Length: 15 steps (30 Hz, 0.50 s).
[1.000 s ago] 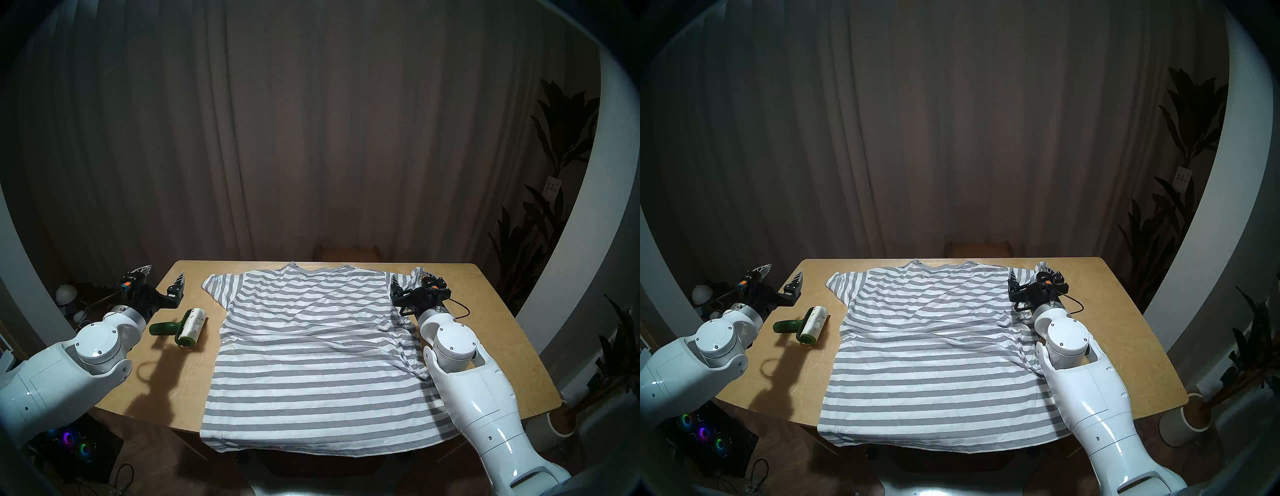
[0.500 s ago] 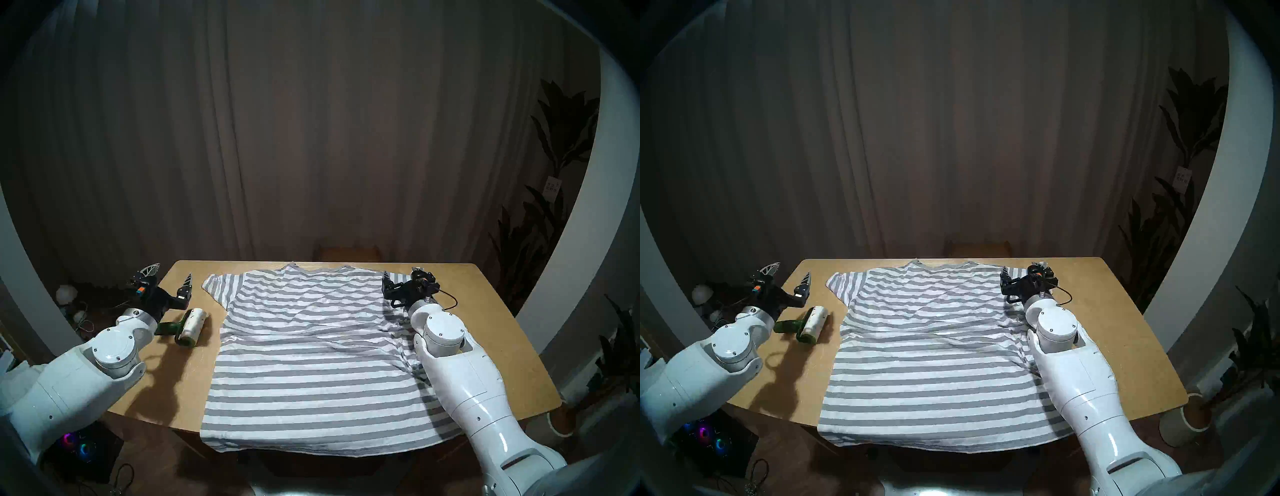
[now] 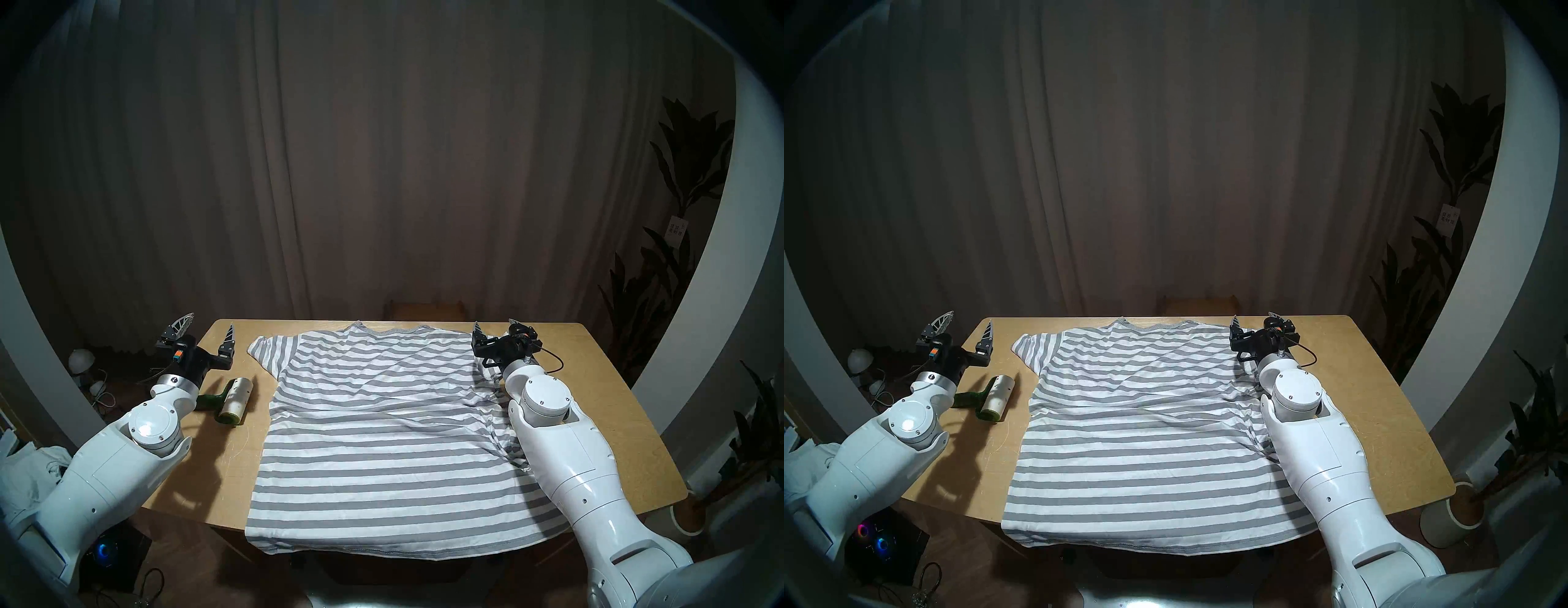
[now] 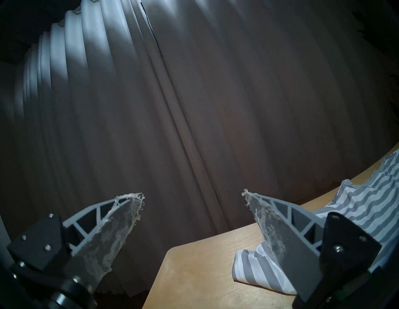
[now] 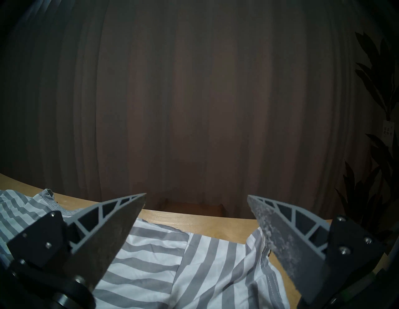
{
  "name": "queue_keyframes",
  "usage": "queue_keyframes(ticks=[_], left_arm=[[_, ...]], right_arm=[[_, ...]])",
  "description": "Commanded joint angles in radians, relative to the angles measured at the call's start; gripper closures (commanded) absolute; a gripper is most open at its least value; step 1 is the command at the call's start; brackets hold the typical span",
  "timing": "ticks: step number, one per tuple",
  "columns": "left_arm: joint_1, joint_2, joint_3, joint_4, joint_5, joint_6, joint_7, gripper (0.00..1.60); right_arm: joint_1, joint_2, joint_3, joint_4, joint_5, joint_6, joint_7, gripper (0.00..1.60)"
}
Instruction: Use the fur roller to clean a top
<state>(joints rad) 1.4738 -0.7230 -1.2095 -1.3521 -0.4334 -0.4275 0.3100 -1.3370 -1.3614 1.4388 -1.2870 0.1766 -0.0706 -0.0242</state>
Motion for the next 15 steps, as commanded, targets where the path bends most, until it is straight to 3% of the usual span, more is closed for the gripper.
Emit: queue_keyframes(ticks=[1,5,7,8,9,11,15], left_arm=[[-0.114,-0.085,0.010,0.063,0.065,-0.116,0.012,0.00],[-0.131,-0.110,0.018,0.103,0.094,-0.172,0.015,0.00],[-0.130,-0.094,0.023,0.103,0.079,-0.174,-0.020,0.00],[-0.128,-0.086,0.025,0.096,0.084,-0.161,-0.019,0.00],[-0.114,-0.066,0.022,0.054,0.022,-0.087,-0.049,0.00],[-0.106,-0.061,0.007,0.023,-0.028,-0.042,-0.055,0.00],[-0.091,-0.023,-0.021,-0.010,-0.108,-0.036,-0.122,0.00]], right_arm=[[0.017,-0.009,0.003,0.002,0.002,-0.070,0.004,0.00],[0.019,-0.011,0.009,0.013,0.010,-0.094,0.010,0.00],[0.021,-0.009,0.009,0.018,0.009,-0.107,0.013,0.00],[0.022,-0.008,0.009,0.021,0.009,-0.112,0.014,0.00],[0.023,-0.007,0.009,0.022,0.009,-0.114,0.016,0.00],[0.023,-0.005,0.009,0.021,0.007,-0.111,0.018,0.00],[0.027,-0.003,0.009,0.029,0.007,-0.111,0.025,0.00]])
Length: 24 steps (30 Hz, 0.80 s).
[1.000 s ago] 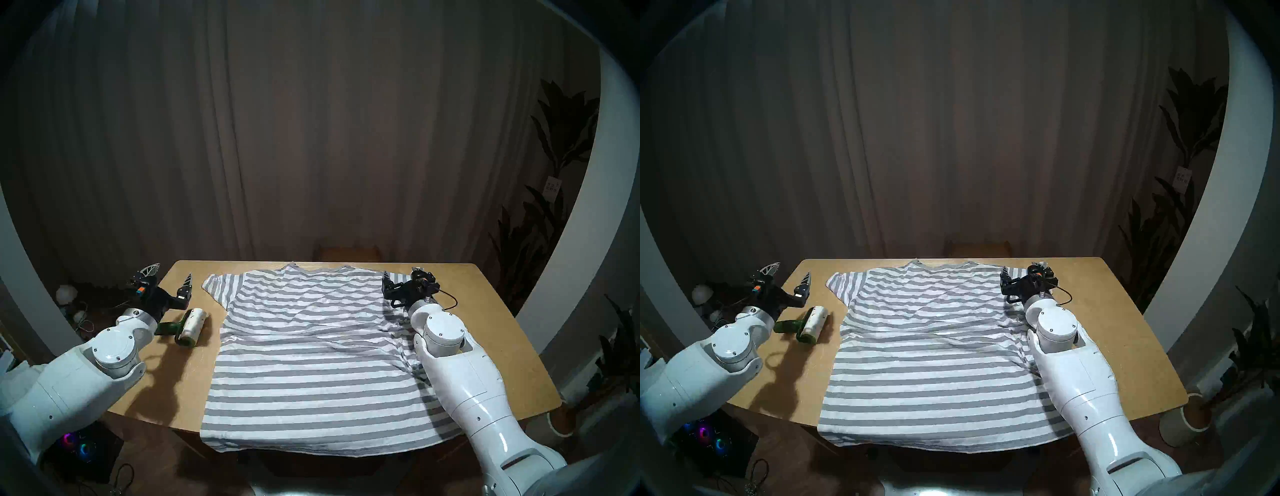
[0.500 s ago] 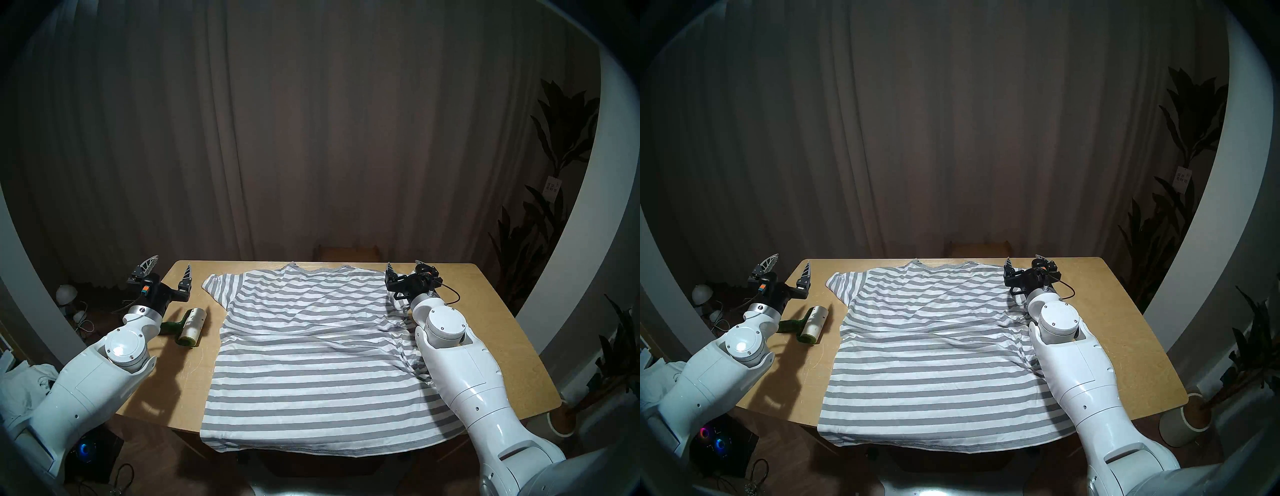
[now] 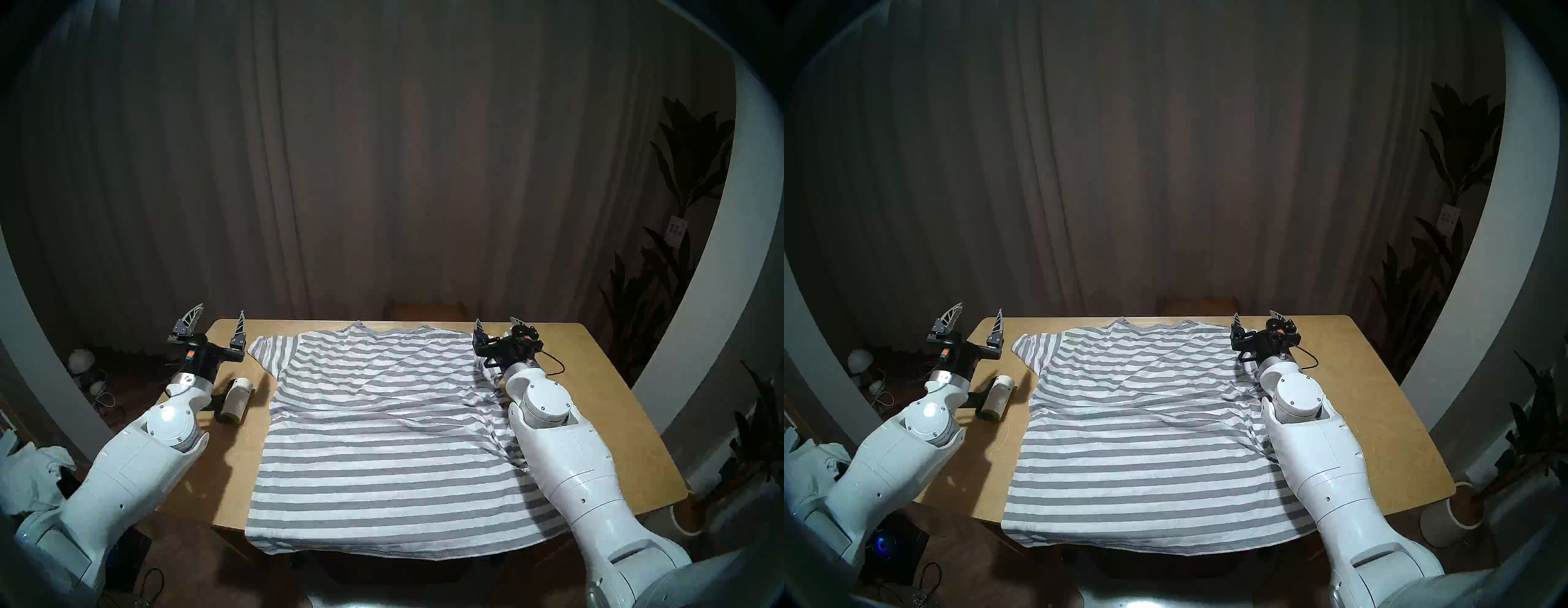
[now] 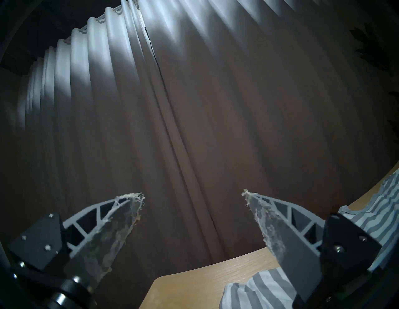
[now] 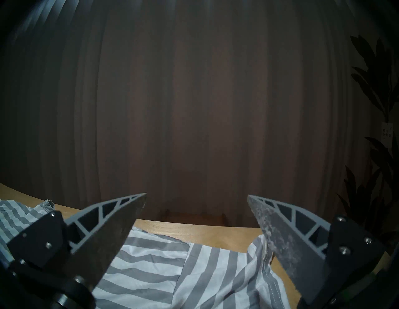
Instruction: Use the fur roller to clean a top
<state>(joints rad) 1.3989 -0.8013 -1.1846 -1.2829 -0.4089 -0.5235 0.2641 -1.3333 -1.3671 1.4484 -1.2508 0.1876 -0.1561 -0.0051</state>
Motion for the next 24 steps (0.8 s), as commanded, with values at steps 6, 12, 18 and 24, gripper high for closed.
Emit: queue_keyframes(ticks=[6,12,18,24], left_arm=[[0.012,0.103,-0.072,-0.110,-0.247,0.170,-0.132,0.00],[0.020,0.115,-0.074,-0.117,-0.283,0.251,-0.137,0.00],[0.022,0.119,-0.078,-0.123,-0.292,0.269,-0.142,0.00],[0.023,0.121,-0.079,-0.125,-0.297,0.275,-0.144,0.00]], right_arm=[[0.030,-0.003,-0.003,0.012,-0.004,-0.040,0.016,0.00],[0.035,-0.023,-0.012,0.026,-0.035,-0.082,-0.018,0.00],[0.038,-0.028,-0.017,0.039,-0.052,-0.110,-0.043,0.00],[0.040,-0.028,-0.021,0.044,-0.055,-0.119,-0.051,0.00]])
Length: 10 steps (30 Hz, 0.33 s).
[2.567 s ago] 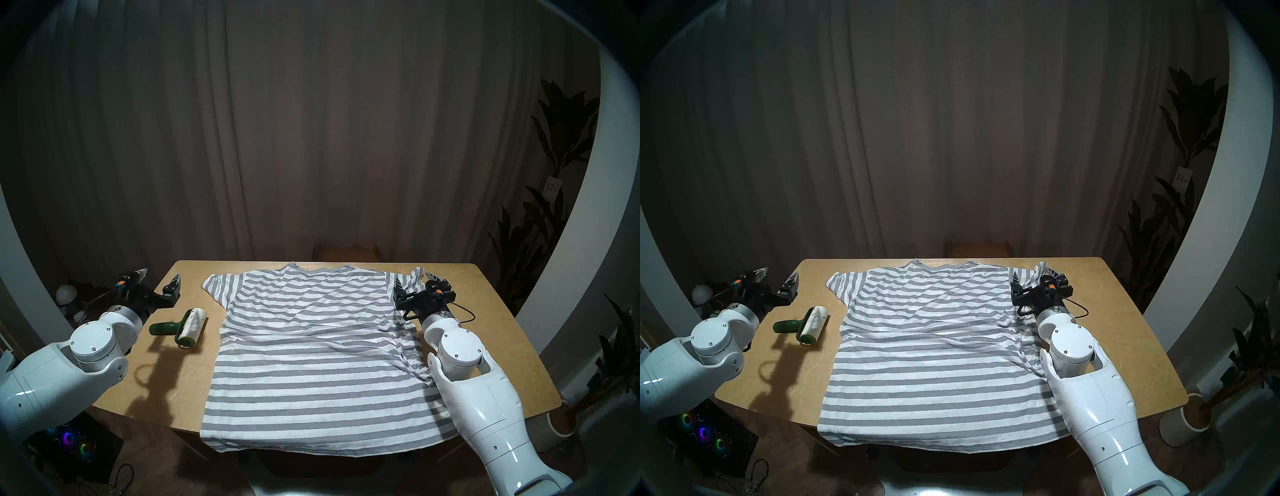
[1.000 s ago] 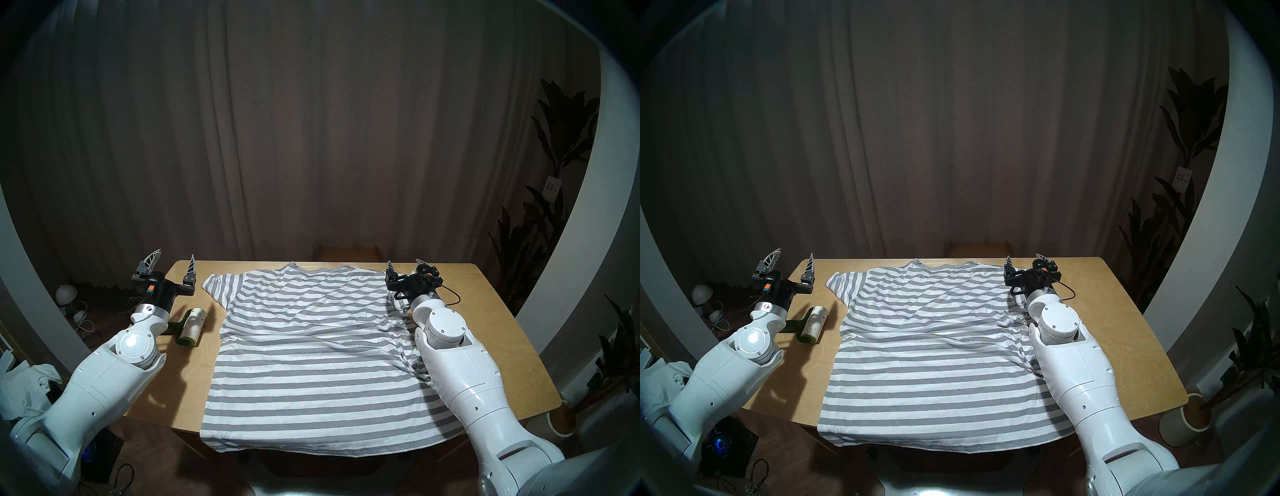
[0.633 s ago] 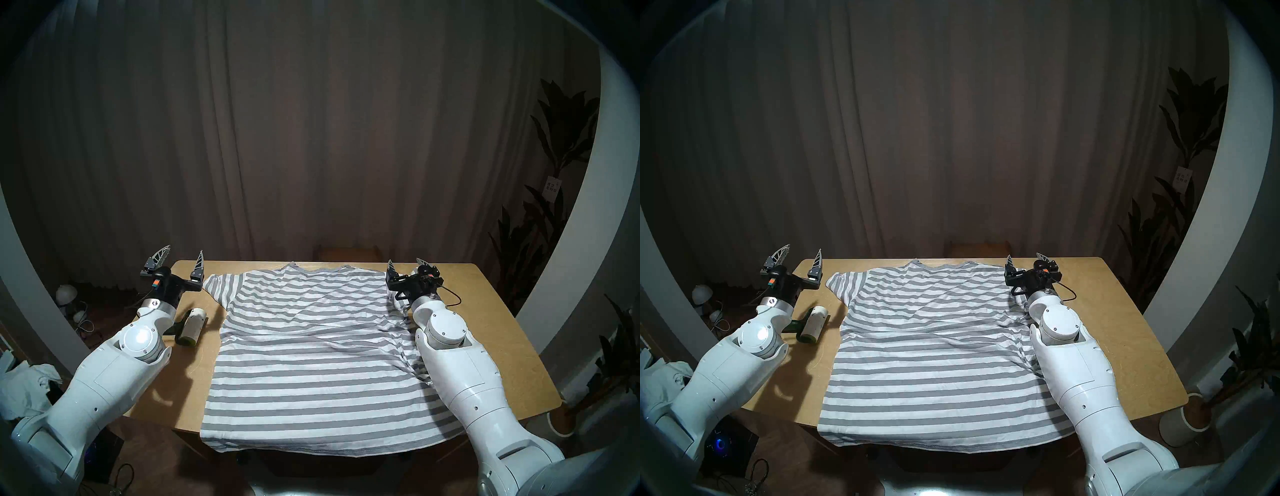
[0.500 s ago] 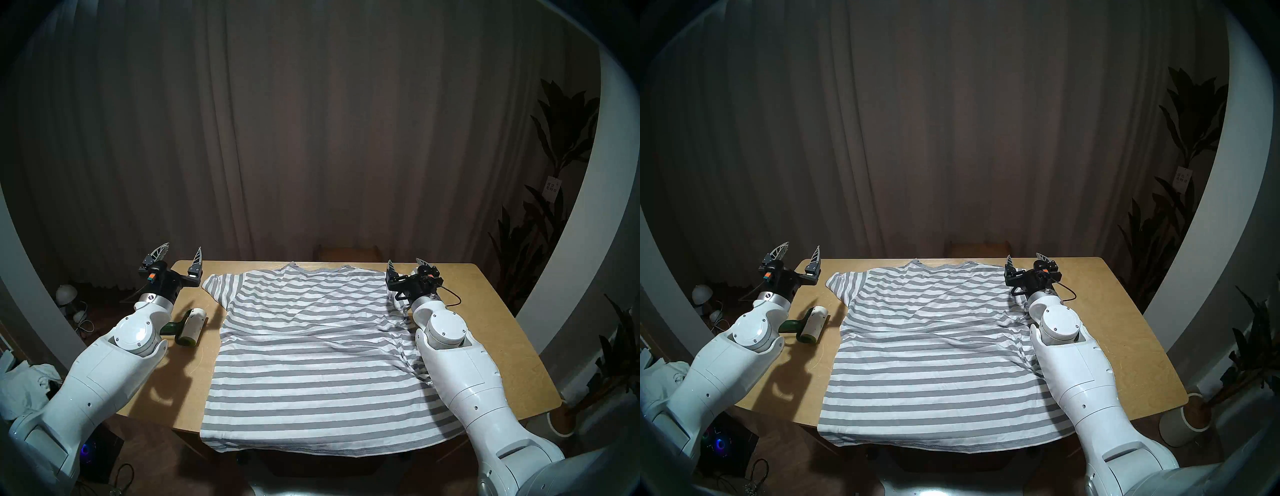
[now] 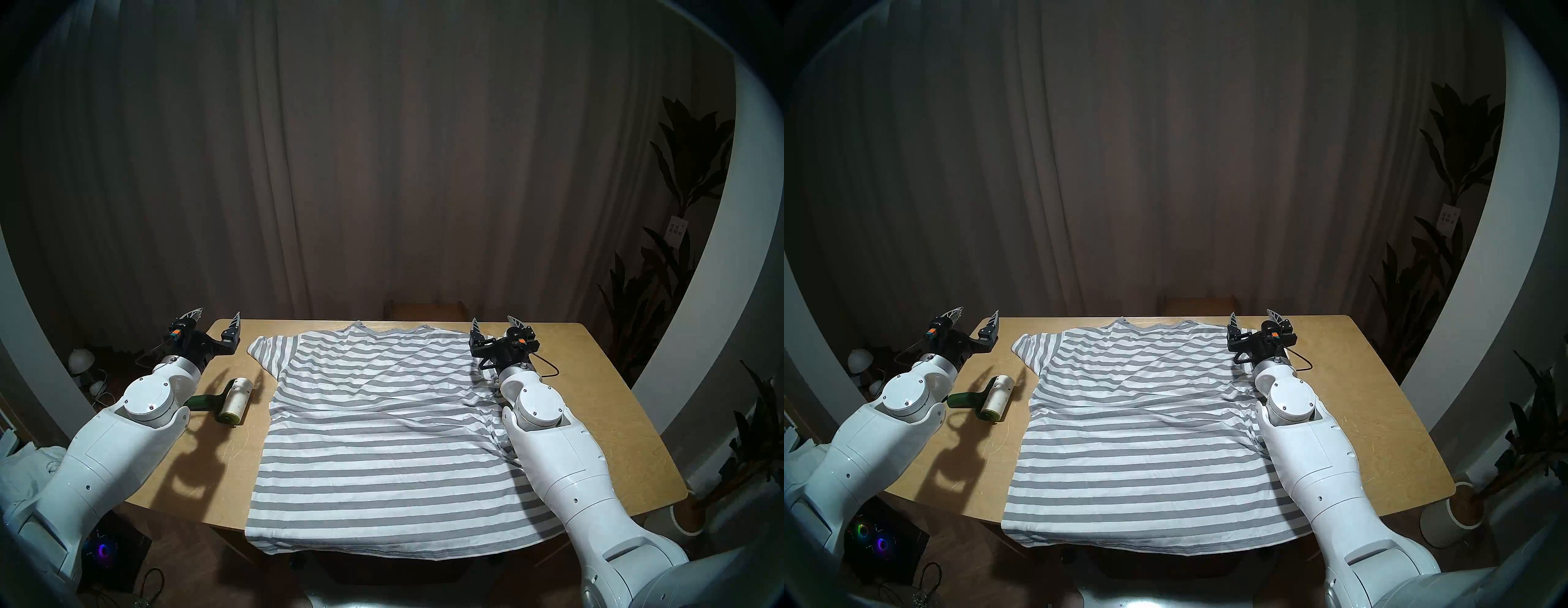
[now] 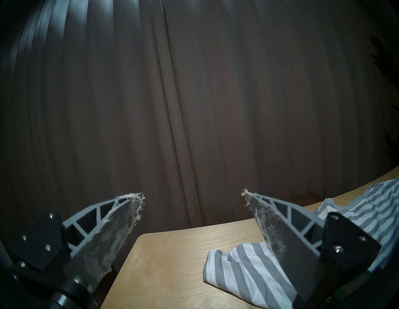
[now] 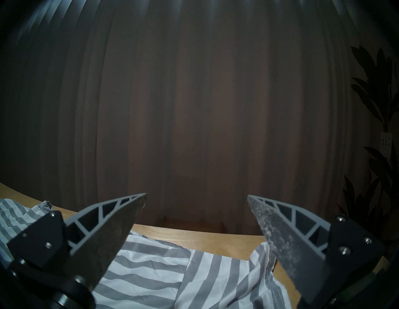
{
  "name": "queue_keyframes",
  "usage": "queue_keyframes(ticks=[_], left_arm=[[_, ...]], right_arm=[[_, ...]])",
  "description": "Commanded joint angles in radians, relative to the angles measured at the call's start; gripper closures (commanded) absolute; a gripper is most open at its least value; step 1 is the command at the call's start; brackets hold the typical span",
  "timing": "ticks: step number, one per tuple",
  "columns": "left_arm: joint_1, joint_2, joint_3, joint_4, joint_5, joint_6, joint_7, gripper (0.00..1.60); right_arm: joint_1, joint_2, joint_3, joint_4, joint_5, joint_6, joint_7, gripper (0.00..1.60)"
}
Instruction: Use the fur roller to clean a top
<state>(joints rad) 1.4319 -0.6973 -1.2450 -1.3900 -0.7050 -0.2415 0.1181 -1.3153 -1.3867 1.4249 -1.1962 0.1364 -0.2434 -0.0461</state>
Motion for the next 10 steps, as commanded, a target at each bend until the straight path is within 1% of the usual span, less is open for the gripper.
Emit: queue_keyframes(ticks=[1,10], left_arm=[[-0.010,0.017,-0.018,-0.018,-0.001,-0.007,0.002,0.00],[-0.010,0.019,-0.017,-0.019,-0.004,-0.006,0.002,0.00]], right_arm=[[0.023,-0.008,0.002,-0.010,-0.004,-0.032,-0.010,0.00],[0.024,-0.008,0.000,-0.008,-0.005,-0.037,-0.014,0.00]])
